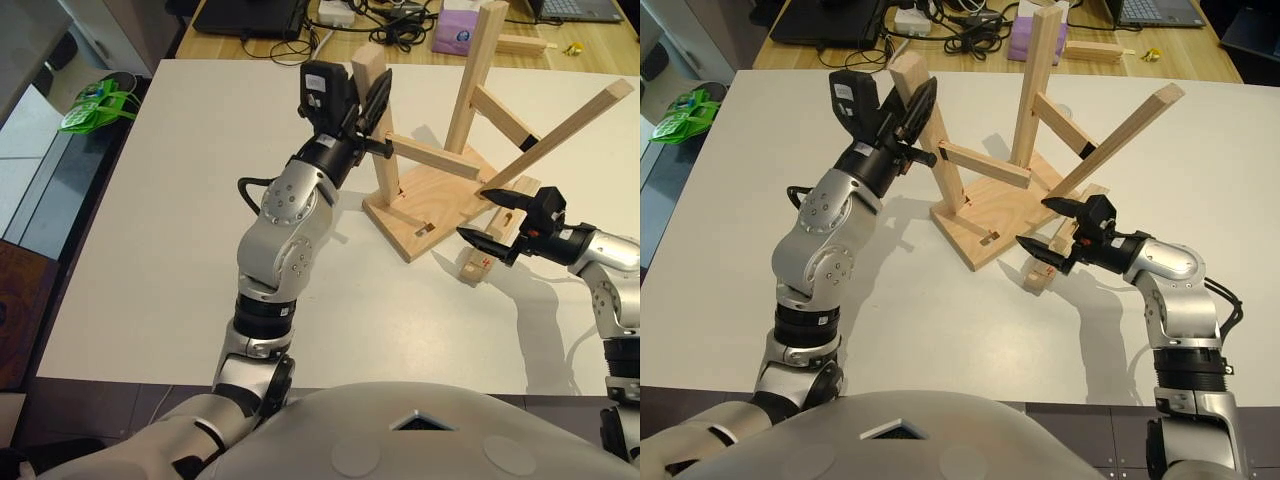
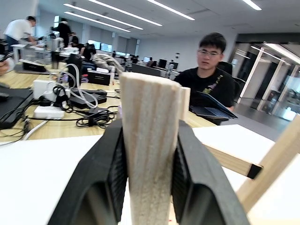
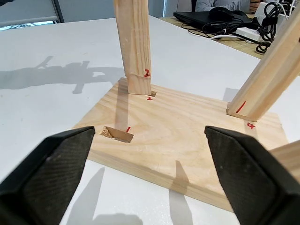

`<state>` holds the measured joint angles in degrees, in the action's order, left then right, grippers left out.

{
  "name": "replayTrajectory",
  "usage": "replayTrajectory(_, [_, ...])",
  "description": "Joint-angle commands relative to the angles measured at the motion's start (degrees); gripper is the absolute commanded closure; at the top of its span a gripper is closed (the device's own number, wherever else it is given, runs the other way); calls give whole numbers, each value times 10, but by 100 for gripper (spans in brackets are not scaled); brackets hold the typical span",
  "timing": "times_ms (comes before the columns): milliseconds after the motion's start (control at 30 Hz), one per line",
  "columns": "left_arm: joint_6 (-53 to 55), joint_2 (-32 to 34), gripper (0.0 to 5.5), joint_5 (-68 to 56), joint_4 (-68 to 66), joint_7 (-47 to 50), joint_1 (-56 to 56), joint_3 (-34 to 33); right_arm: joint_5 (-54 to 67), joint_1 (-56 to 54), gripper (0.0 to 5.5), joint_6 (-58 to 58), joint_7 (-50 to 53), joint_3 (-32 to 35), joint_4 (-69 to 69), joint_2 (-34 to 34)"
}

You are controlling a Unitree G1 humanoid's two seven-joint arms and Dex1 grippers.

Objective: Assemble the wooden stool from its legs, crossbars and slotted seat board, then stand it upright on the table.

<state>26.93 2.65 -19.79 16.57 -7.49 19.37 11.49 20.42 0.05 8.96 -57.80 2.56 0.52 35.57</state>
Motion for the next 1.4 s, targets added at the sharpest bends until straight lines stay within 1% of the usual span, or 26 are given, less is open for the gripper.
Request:
replayTrajectory(33, [15, 39, 448, -4, -24, -75, 14, 8, 2, -7, 117, 1, 6, 0, 2, -8])
replayTrajectory(133, [-9, 65, 448, -4, -72, -149, 13, 12, 2, -10, 117, 2, 8, 0, 4, -13])
replayTrajectory(233, [-21, 73, 448, -19, -108, -213, 12, 16, 4, -14, 117, 3, 10, 1, 6, -16])
replayTrajectory(433, [-33, 82, 448, -10, -165, -300, 73, 41, 6, -17, 117, 4, 14, -1, 9, -22])
replayTrajectory(500, [-16, 73, 448, -10, -184, -290, 76, 37, 5, -19, 117, 1, 16, -1, 12, -24])
replayTrajectory(567, [21, 52, 448, -29, -202, -263, 67, 16, 2, -19, 117, -4, 17, -2, 16, -26])
replayTrajectory(667, [36, 44, 448, -38, -222, -266, 42, 11, -1, -18, 117, -9, 18, -3, 20, -27])
replayTrajectory(800, [11, 61, 448, -6, -207, -293, 21, 65, -3, -23, 117, -13, 22, 0, 27, -28])
replayTrajectory(933, [-62, 55, 448, 23, -195, -273, -12, 77, -5, -30, 117, -17, 24, 0, 34, -28])
replayTrajectory(1000, [-103, 65, 448, 63, -182, -261, -35, 110, -5, -30, 117, -17, 23, 3, 37, -26])
replayTrajectory(1100, [-124, 77, 446, 111, -185, -231, -49, 143, -4, -32, 117, -15, 19, 4, 40, -20])
replayTrajectory(1200, [-111, 90, 445, 121, -186, -197, -42, 137, -4, -31, 117, -14, 17, 6, 41, -17])
replayTrajectory(1400, [-89, 136, 444, 96, -164, -184, -69, 105, -4, -27, 117, -18, 19, 11, 41, -16])
